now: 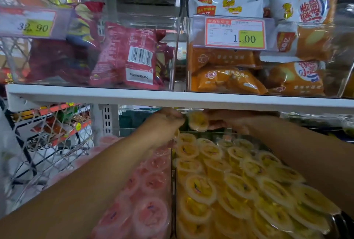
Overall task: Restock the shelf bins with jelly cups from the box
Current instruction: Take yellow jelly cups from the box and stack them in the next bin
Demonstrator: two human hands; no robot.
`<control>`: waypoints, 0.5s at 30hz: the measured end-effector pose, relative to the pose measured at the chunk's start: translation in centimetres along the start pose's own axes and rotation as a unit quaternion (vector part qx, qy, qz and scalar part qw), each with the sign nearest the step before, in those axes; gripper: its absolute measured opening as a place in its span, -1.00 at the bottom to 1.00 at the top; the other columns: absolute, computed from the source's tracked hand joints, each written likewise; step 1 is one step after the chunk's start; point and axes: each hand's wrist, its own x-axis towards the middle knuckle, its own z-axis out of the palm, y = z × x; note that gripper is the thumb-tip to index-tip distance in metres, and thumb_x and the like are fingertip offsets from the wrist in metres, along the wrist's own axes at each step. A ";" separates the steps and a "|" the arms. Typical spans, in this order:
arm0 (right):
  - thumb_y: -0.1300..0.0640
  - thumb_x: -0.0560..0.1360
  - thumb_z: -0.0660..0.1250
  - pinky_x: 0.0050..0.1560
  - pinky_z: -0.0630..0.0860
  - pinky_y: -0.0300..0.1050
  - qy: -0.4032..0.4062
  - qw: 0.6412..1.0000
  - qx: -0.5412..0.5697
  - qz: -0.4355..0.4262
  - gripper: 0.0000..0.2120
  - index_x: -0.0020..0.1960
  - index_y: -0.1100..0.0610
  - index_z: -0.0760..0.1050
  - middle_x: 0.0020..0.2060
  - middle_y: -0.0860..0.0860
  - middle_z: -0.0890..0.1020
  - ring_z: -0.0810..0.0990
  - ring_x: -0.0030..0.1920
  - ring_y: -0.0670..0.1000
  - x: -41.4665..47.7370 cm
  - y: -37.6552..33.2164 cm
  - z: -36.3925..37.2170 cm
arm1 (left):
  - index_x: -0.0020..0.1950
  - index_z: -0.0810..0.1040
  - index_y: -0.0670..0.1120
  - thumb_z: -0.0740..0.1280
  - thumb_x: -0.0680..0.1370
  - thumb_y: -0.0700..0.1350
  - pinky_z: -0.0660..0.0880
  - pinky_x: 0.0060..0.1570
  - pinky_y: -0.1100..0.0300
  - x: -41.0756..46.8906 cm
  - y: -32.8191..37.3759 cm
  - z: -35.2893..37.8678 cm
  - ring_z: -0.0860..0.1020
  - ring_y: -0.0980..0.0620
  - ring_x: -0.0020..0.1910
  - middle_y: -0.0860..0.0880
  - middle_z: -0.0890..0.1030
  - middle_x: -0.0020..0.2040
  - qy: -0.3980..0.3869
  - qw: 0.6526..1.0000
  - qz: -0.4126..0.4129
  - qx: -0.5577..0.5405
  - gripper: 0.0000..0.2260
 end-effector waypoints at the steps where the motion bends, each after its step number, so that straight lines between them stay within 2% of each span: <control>1: 0.25 0.59 0.25 -0.17 0.60 -0.23 0.015 0.998 -0.057 0.034 -0.88 -0.11 0.18 0.50 -0.22 0.07 0.64 0.62 -0.25 -0.05 0.5 0.2 -0.8 | 0.14 0.55 0.00 0.29 0.58 -0.14 0.53 -0.27 0.26 0.1 -0.2 -0.1 0.56 0.06 -0.25 -0.03 0.58 -0.10 0.002 0.999 -0.018 -0.028 -0.84; 2: 0.25 0.60 0.23 -0.28 0.53 -0.25 0.004 0.990 -0.113 0.079 -0.79 -0.22 0.20 0.45 -0.36 0.05 0.58 0.54 -0.37 -0.08 0.8 0.4 -1.4 | 0.13 0.56 0.02 0.28 0.54 -0.21 0.55 -0.17 0.16 0.1 -0.4 -0.1 0.57 0.01 -0.24 -0.07 0.59 -0.08 0.002 0.998 -0.032 -0.055 -0.79; 4: 0.26 0.54 0.31 -0.31 0.46 -0.23 -0.021 0.971 -0.184 0.151 -0.71 -0.35 0.20 0.43 -0.49 0.04 0.51 0.46 -0.49 -0.08 1.2 1.4 -1.9 | 0.07 0.59 0.02 0.24 0.49 -0.30 0.52 -0.07 0.05 0.3 -1.1 -0.3 0.56 -0.04 -0.24 -0.11 0.58 -0.07 0.007 0.994 -0.050 -0.101 -0.71; 6: 0.32 0.47 0.39 -0.27 0.58 -0.21 0.009 0.966 -0.185 0.183 -0.86 -0.27 0.25 0.53 -0.37 0.13 0.58 0.56 -0.39 -0.03 1.4 2.5 -1.8 | 0.07 0.60 0.00 0.23 0.52 -0.33 0.50 -0.10 0.07 0.4 -1.5 -0.6 0.54 -0.05 -0.25 -0.10 0.58 -0.14 0.011 0.990 -0.050 -0.129 -0.71; 8: 0.37 0.47 0.39 -0.20 0.62 -0.18 0.034 0.967 -0.174 0.186 -0.97 -0.10 0.34 0.58 -0.23 0.19 0.62 0.63 -0.27 0.01 1.4 3.1 -1.0 | 0.10 0.57 0.01 0.30 0.52 -0.32 0.53 -0.13 0.08 0.3 -1.6 -0.9 0.56 -0.10 -0.20 -0.10 0.58 -0.12 0.009 0.991 -0.033 -0.132 -0.72; 10: 0.37 0.47 0.39 -0.21 0.62 -0.20 0.045 0.967 -0.182 0.172 -0.86 0.03 0.37 0.58 -0.16 0.20 0.63 0.64 -0.24 0.01 1.4 3.0 -0.6 | 0.06 0.56 0.04 0.40 0.45 -0.31 0.59 -0.01 -0.06 0.6 -1.8 -1.1 0.61 -0.22 -0.07 -0.18 0.59 0.05 0.015 0.992 -0.022 -0.122 -0.70; 11: 0.36 0.48 0.39 -0.24 0.62 -0.22 0.043 0.967 -0.187 0.167 -0.83 0.06 0.37 0.58 -0.12 0.19 0.63 0.65 -0.24 0.01 1.1 2.7 -0.4 | 0.00 0.55 0.04 0.41 0.45 -0.32 0.62 -0.06 -0.07 0.6 -1.8 -1.2 0.62 -0.23 -0.06 -0.22 0.58 0.11 0.017 0.992 -0.020 -0.122 -0.72; 13: 0.35 0.49 0.38 -0.23 0.62 -0.21 0.032 0.967 -0.201 0.154 -0.87 0.03 0.32 0.59 -0.13 0.17 0.61 0.64 -0.25 0.03 0.7 2.2 -0.3 | -0.06 0.54 0.04 0.42 0.46 -0.32 0.64 -0.21 0.08 0.5 -1.7 -1.1 0.62 -0.13 -0.10 -0.23 0.59 0.14 0.011 0.994 -0.011 -0.112 -0.74; 14: 0.31 0.50 0.37 -0.19 0.61 -0.18 0.029 0.961 -0.236 0.140 -0.94 -0.05 0.27 0.60 -0.19 0.16 0.61 0.62 -0.26 0.05 0.4 2.0 -0.5 | -0.06 0.55 0.06 0.47 0.43 -0.28 0.63 -0.14 0.07 0.7 -1.9 -0.9 0.63 -0.11 -0.07 -0.20 0.61 0.12 0.013 0.996 -0.004 -0.092 -0.74; 15: 0.25 0.51 0.36 -0.17 0.59 -0.14 0.037 0.955 -0.268 0.121 -0.93 -0.14 0.23 0.59 -0.25 0.13 0.60 0.60 -0.27 0.06 -0.1 1.5 -0.5 | -0.06 0.56 0.09 0.50 0.40 -0.24 0.61 -0.01 0.01 0.8 -1.9 -0.7 0.62 -0.10 -0.01 -0.15 0.63 0.08 0.013 0.997 0.007 -0.070 -0.73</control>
